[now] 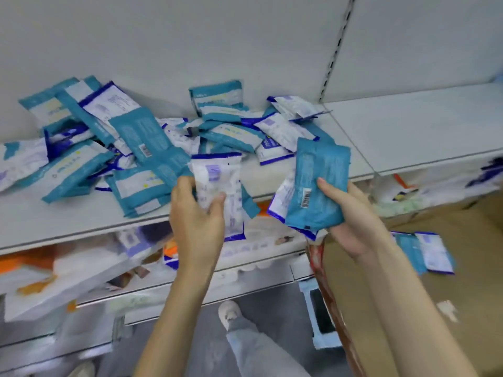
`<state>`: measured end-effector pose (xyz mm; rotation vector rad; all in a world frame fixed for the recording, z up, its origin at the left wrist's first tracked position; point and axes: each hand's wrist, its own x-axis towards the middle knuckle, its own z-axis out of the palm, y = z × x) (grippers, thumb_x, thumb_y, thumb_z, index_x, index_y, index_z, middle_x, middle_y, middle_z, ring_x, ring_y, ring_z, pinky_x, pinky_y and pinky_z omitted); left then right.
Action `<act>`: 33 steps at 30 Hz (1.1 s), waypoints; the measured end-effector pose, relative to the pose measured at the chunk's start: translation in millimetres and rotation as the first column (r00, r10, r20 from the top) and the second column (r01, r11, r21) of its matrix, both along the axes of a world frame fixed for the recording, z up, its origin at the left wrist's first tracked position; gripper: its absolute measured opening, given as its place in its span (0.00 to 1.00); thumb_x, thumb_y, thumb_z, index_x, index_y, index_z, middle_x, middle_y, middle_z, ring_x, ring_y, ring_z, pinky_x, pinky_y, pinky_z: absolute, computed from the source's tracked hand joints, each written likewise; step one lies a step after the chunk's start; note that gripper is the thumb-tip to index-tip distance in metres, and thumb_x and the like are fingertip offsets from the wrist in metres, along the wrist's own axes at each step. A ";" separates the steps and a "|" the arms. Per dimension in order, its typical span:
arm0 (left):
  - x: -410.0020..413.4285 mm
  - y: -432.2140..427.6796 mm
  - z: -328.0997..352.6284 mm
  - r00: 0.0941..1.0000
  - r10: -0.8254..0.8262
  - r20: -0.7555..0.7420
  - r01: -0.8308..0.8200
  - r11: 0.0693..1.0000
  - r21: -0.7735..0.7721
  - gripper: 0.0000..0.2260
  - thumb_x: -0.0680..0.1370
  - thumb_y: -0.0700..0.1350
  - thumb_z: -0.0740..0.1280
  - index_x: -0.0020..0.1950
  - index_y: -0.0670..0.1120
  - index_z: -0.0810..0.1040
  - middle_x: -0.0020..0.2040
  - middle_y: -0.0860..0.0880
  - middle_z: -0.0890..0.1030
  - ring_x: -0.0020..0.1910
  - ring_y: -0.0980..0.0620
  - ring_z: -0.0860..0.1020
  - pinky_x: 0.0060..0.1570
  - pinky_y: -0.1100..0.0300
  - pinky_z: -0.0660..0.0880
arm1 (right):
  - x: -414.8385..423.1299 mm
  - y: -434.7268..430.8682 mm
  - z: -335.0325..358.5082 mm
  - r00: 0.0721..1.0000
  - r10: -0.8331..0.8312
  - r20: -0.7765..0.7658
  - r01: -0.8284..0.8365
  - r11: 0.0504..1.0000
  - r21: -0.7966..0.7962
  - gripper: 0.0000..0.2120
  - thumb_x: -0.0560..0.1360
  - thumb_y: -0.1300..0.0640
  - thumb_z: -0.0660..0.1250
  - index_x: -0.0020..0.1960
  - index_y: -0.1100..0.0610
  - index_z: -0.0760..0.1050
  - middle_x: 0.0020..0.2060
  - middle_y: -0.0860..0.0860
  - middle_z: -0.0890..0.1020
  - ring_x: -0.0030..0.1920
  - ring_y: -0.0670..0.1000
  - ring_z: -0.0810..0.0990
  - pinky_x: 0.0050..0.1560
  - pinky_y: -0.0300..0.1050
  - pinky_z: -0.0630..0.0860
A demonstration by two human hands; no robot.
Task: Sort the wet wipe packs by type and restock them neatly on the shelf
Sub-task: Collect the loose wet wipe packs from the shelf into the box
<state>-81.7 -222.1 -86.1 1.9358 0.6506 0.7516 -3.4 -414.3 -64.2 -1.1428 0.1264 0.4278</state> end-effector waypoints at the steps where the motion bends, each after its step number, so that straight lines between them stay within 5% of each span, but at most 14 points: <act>1: -14.1 -13.3 -0.4 0.998 -0.035 0.050 0.041 0.991 -0.125 0.11 0.73 0.36 0.70 0.47 0.49 0.71 0.45 0.52 0.78 0.44 0.53 0.77 0.48 0.56 0.73 | -20.9 -11.6 -5.2 0.999 -0.004 -0.032 0.005 1.000 0.009 0.12 0.77 0.62 0.63 0.60 0.60 0.74 0.47 0.54 0.85 0.45 0.51 0.85 0.40 0.47 0.82; 6: -64.8 -98.1 -6.8 0.965 -0.231 0.121 0.260 0.824 -0.504 0.17 0.77 0.32 0.64 0.63 0.47 0.70 0.55 0.56 0.79 0.51 0.64 0.79 0.55 0.61 0.77 | -101.9 -78.0 -32.2 0.967 -0.111 -0.229 0.118 0.993 0.016 0.16 0.79 0.54 0.61 0.63 0.59 0.75 0.51 0.55 0.85 0.48 0.54 0.85 0.40 0.49 0.82; 12: -80.3 -180.9 -24.8 0.917 -0.398 0.022 0.296 0.643 -0.706 0.12 0.79 0.35 0.62 0.56 0.52 0.72 0.56 0.50 0.80 0.53 0.52 0.81 0.51 0.51 0.80 | -132.7 -167.3 -39.7 0.910 -0.258 -0.325 0.297 0.952 0.074 0.12 0.79 0.55 0.60 0.58 0.56 0.76 0.48 0.54 0.85 0.45 0.54 0.85 0.41 0.51 0.81; 18: -47.5 -278.7 -60.3 0.844 -0.530 -0.085 0.277 0.566 -0.777 0.15 0.78 0.32 0.61 0.62 0.45 0.70 0.57 0.46 0.81 0.55 0.46 0.81 0.55 0.44 0.77 | -111.1 -266.2 -86.1 0.815 -0.444 -0.373 0.395 0.896 -0.203 0.11 0.75 0.56 0.69 0.57 0.53 0.77 0.48 0.53 0.85 0.45 0.56 0.85 0.40 0.54 0.82; 26: 23.6 -454.1 -193.2 0.793 -0.535 -0.290 -0.035 0.436 -0.899 0.11 0.76 0.35 0.67 0.57 0.43 0.72 0.53 0.45 0.83 0.48 0.45 0.83 0.44 0.49 0.81 | -46.2 -447.9 -205.9 0.738 -0.503 -0.449 0.326 0.849 -0.415 0.12 0.77 0.58 0.67 0.60 0.53 0.73 0.51 0.54 0.83 0.48 0.58 0.84 0.38 0.55 0.81; 33: 66.7 -566.4 -297.4 0.763 -0.434 -0.479 -0.319 0.391 -0.863 0.14 0.77 0.32 0.64 0.62 0.40 0.70 0.58 0.41 0.80 0.50 0.44 0.81 0.49 0.47 0.79 | 35.1 -556.4 -311.8 0.770 -0.388 -0.506 0.088 0.851 -0.518 0.13 0.78 0.60 0.65 0.62 0.55 0.72 0.55 0.56 0.82 0.52 0.59 0.82 0.53 0.62 0.78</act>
